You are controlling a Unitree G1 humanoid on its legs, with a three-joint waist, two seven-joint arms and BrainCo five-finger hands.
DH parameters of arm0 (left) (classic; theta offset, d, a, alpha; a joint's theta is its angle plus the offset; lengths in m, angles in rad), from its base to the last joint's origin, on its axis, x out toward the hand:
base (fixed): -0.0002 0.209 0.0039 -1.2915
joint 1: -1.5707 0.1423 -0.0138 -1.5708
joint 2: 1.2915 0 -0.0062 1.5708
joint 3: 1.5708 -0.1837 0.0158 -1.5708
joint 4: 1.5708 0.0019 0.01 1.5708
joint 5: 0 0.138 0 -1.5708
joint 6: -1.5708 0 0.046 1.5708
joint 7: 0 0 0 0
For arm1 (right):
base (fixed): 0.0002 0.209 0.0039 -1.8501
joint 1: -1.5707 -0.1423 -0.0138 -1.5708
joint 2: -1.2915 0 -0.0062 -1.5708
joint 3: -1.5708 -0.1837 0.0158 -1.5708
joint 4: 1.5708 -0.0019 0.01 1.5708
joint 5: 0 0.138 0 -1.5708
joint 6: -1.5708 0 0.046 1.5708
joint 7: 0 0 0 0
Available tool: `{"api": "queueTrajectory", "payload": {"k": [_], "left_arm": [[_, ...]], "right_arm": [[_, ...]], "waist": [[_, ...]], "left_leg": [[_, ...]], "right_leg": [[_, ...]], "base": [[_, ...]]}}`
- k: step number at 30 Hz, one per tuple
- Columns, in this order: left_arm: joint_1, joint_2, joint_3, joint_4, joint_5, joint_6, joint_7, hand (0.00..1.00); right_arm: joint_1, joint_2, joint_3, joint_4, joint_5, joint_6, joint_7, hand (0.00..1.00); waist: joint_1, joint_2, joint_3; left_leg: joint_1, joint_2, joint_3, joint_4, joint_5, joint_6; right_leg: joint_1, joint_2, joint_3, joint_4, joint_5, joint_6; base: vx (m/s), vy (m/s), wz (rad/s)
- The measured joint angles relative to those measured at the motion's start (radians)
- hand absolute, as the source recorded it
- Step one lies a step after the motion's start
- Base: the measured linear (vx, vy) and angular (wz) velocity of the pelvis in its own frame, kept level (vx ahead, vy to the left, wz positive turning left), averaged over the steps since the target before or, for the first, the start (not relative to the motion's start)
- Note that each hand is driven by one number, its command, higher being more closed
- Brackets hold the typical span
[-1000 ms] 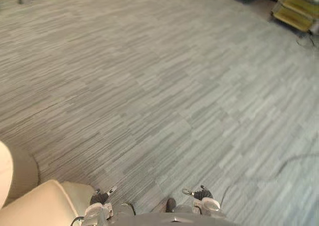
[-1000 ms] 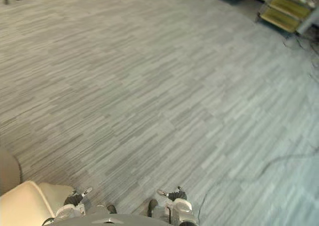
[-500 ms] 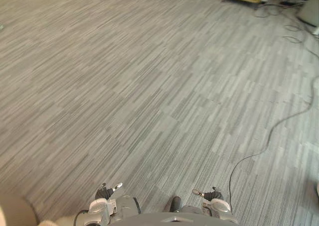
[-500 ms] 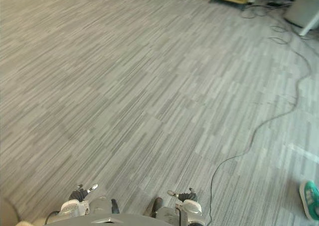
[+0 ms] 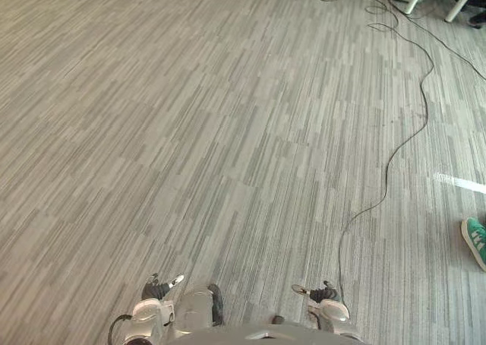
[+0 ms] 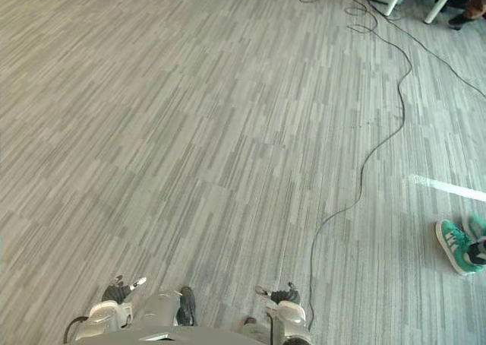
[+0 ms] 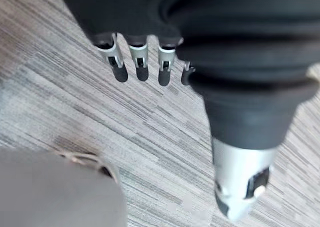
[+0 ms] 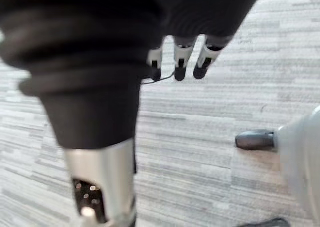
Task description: Pick up cushions and gather them together orderly.
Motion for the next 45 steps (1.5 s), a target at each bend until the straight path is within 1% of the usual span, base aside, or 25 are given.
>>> {"api": "queueTrajectory", "payload": {"k": [2,4,6,7,8,9,12,15,17,19,20,21,25,28,29,30,31,32,34,37,39,40,42,43,45], "left_arm": [[0.027,-0.003,-0.004,0.014,0.004,0.002,-0.002,0.00],[0.031,0.003,-0.004,0.037,0.003,0.012,-0.003,0.00],[0.039,0.019,-0.029,0.041,0.004,0.014,-0.001,0.00],[0.050,0.033,-0.045,0.042,0.004,0.016,-0.001,0.00],[0.054,0.039,-0.052,0.041,0.004,0.019,-0.001,0.00],[0.057,0.047,-0.063,0.041,0.003,0.027,0.000,0.00],[0.057,0.047,-0.062,0.023,0.002,0.031,0.003,0.00],[0.054,0.041,-0.059,0.021,0.002,0.031,0.009,0.00],[0.038,0.025,-0.061,0.018,0.002,0.031,0.010,0.00],[0.026,0.025,-0.064,0.024,0.003,0.029,0.008,0.00],[0.007,0.035,-0.063,0.032,0.004,0.023,0.008,0.00],[-0.001,0.029,-0.062,0.040,0.005,0.023,0.008,0.00],[-0.013,-0.030,-0.060,0.049,0.022,0.016,0.006,0.00],[-0.012,-0.045,-0.046,0.056,0.024,0.012,0.004,0.00],[-0.012,-0.049,-0.030,0.052,0.024,0.012,0.002,0.00],[-0.007,-0.058,-0.009,0.036,0.023,0.011,-0.001,0.00],[-0.004,-0.057,-0.010,0.029,0.023,0.011,-0.001,0.00],[-0.005,-0.057,-0.015,0.019,0.022,0.010,-0.004,0.00],[-0.005,-0.057,-0.015,-0.008,0.021,0.011,-0.011,0.00],[-0.009,-0.053,-0.024,-0.047,0.021,0.007,-0.012,0.00],[-0.009,-0.052,-0.035,-0.057,0.021,-0.001,-0.011,0.00],[-0.017,-0.044,-0.044,-0.056,0.010,-0.008,-0.014,0.00],[-0.019,-0.017,-0.047,-0.053,0.004,-0.010,-0.011,0.00],[-0.021,-0.013,-0.045,-0.053,0.002,-0.010,-0.011,0.00],[-0.019,0.012,-0.018,-0.051,0.002,-0.011,-0.012,0.00]], "right_arm": [[0.008,-0.009,-0.001,0.004,-0.002,-0.001,0.001,0.00],[0.006,-0.007,-0.002,0.004,-0.002,-0.001,0.007,0.00],[0.019,0.003,-0.012,0.002,-0.002,0.004,0.013,0.00],[0.021,0.003,-0.020,-0.005,-0.005,0.006,0.019,0.00],[0.022,0.002,-0.019,-0.005,-0.009,0.006,0.021,0.00],[0.020,0.006,-0.018,-0.006,-0.015,0.005,0.023,0.00],[0.017,0.006,-0.018,-0.017,-0.020,0.004,0.024,0.00],[0.007,0.003,-0.018,-0.022,-0.020,-0.002,0.024,0.00],[0.004,-0.001,-0.018,-0.059,-0.020,-0.006,0.025,0.00],[-0.009,-0.001,-0.018,-0.065,-0.017,-0.004,0.027,0.00],[-0.020,0.005,-0.022,-0.048,-0.011,-0.006,0.027,0.00],[-0.029,-0.004,-0.023,-0.046,-0.012,-0.005,0.027,0.00],[-0.037,-0.031,-0.048,-0.045,-0.013,-0.005,0.027,0.00],[-0.030,-0.025,-0.060,-0.026,-0.013,-0.005,0.026,0.00],[-0.025,-0.022,-0.059,-0.026,-0.012,-0.004,0.027,0.00],[-0.011,-0.022,-0.042,-0.026,-0.011,-0.004,0.026,0.00],[-0.010,-0.023,-0.040,-0.025,-0.011,-0.004,0.026,0.00],[-0.011,-0.025,-0.041,-0.012,-0.010,-0.004,0.022,0.00],[-0.009,-0.025,-0.042,-0.006,0.001,0.003,0.020,0.00],[0.000,-0.023,-0.047,-0.006,0.030,0.009,0.017,0.00],[0.002,-0.024,-0.065,-0.007,0.038,0.008,0.013,0.00],[0.009,-0.017,-0.075,-0.001,0.043,0.011,0.007,0.00],[-0.005,0.018,-0.066,-0.007,0.042,0.008,0.005,0.00],[-0.005,0.021,-0.065,-0.006,0.042,0.007,0.005,0.00],[-0.012,0.030,-0.074,0.000,0.041,0.011,0.002,0.00]], "waist": [[0.007,0.034,-0.038],[0.011,0.024,-0.044],[0.005,0.001,-0.029],[-0.008,-0.015,-0.021],[-0.013,-0.019,-0.017],[-0.018,-0.014,-0.009],[-0.034,-0.024,-0.014],[-0.041,-0.020,-0.008],[-0.058,0.003,0.006],[-0.068,0.003,0.012],[-0.077,-0.023,0.039],[-0.076,-0.011,0.045],[-0.080,0.028,0.040],[-0.085,0.058,0.021],[-0.085,0.061,0.022],[-0.080,0.071,0.020],[-0.075,0.074,0.021],[-0.067,0.081,0.021],[-0.059,0.080,0.028],[-0.041,0.070,0.034],[-0.027,0.067,0.035],[-0.020,0.047,0.033],[-0.018,0.009,0.028],[-0.013,0.002,0.029],[0.006,-0.027,0.029]], "left_leg": [[0.014,-0.017,-0.057,-0.119,-0.012,0.021],[0.031,-0.041,-0.028,-0.126,-0.045,0.028],[0.089,-0.069,-0.012,-0.139,-0.066,0.049],[0.140,-0.083,-0.018,-0.137,-0.088,0.061],[0.164,-0.083,-0.024,-0.138,-0.101,0.064],[0.211,-0.084,-0.032,-0.146,-0.120,0.065],[0.300,-0.071,-0.054,-0.196,-0.132,0.055],[0.395,-0.043,-0.059,-0.254,-0.133,0.048],[0.451,-0.001,-0.079,-0.292,-0.162,0.014],[0.479,0.015,-0.088,-0.342,-0.165,-0.003],[0.549,0.002,-0.145,-0.388,-0.170,-0.011],[0.553,0.011,-0.162,-0.389,-0.169,-0.011],[0.567,0.026,-0.250,-0.343,-0.107,-0.023],[0.496,0.084,-0.308,-0.087,-0.071,-0.065],[0.451,0.094,-0.317,0.019,-0.032,-0.084],[0.324,0.129,-0.317,0.310,0.179,-0.128],[0.287,0.148,-0.303,0.391,0.211,-0.123],[0.199,0.177,-0.247,0.532,0.130,-0.069],[0.086,0.183,-0.164,0.613,0.032,-0.041],[-0.084,0.149,-0.063,0.425,-0.064,-0.021],[-0.103,0.101,-0.026,0.080,-0.013,-0.037],[-0.078,0.054,-0.012,-0.001,0.089,0.030],[-0.072,0.041,0.005,-0.001,0.086,0.027],[-0.071,0.042,0.005,0.011,0.080,0.021],[-0.110,0.037,-0.001,0.151,0.050,0.031]], "right_leg": [[-0.024,0.013,0.018,0.025,-0.018,0.020],[-0.083,-0.020,0.031,0.151,-0.075,0.082],[-0.196,-0.054,0.051,0.461,-0.105,0.171],[-0.260,-0.073,0.053,0.664,-0.050,0.243],[-0.286,-0.076,0.049,0.747,-0.020,0.248],[-0.342,-0.088,0.019,0.896,-0.034,0.209],[-0.437,-0.096,-0.100,0.990,-0.096,0.095],[-0.504,-0.089,-0.212,0.866,-0.140,0.039],[-0.553,-0.054,-0.236,0.680,-0.131,0.017],[-0.565,-0.030,-0.194,0.349,-0.008,0.042],[-0.530,-0.037,-0.165,0.227,0.186,0.054],[-0.532,-0.031,-0.163,0.252,0.201,0.041],[-0.548,-0.017,-0.174,0.450,0.021,-0.005],[-0.449,0.013,-0.240,0.448,-0.051,-0.028],[-0.418,0.015,-0.256,0.440,-0.059,-0.031],[-0.318,0.040,-0.277,0.384,-0.083,-0.046],[-0.288,0.049,-0.282,0.357,-0.092,-0.058],[-0.229,0.064,-0.280,0.311,-0.098,-0.060],[-0.120,0.060,-0.278,0.228,-0.103,-0.050],[0.027,0.009,-0.287,0.126,-0.111,0.013],[0.077,-0.022,-0.286,0.106,-0.133,0.060],[0.111,-0.050,-0.257,0.090,-0.155,0.085],[0.122,-0.010,-0.174,0.009,-0.058,0.010],[0.130,-0.009,-0.185,0.000,-0.038,0.005],[0.167,-0.044,-0.112,0.014,0.037,0.041]], "base": [[0.19,0.119,-0.45],[0.20,0.101,-0.33],[0.26,0.101,0.04],[0.29,0.070,0.22],[0.34,0.054,0.21],[0.22,0.004,0.15],[0.29,-0.060,0.17],[0.32,-0.143,0.11],[0.39,-0.237,0.21],[0.41,-0.277,0.37],[0.36,-0.229,0.37],[0.43,-0.286,0.32],[0.45,-0.256,0.19],[0.42,-0.155,0.36],[0.44,-0.111,0.31],[0.45,-0.080,0.22],[0.63,-0.043,0.09],[0.37,0.013,-0.04],[0.52,0.066,0.03],[0.52,0.168,0.03],[0.51,0.252,-0.04],[0.53,0.220,0.13],[0.49,0.158,0.07],[0.43,0.123,-0.16],[0.44,0.179,-0.18]]}}
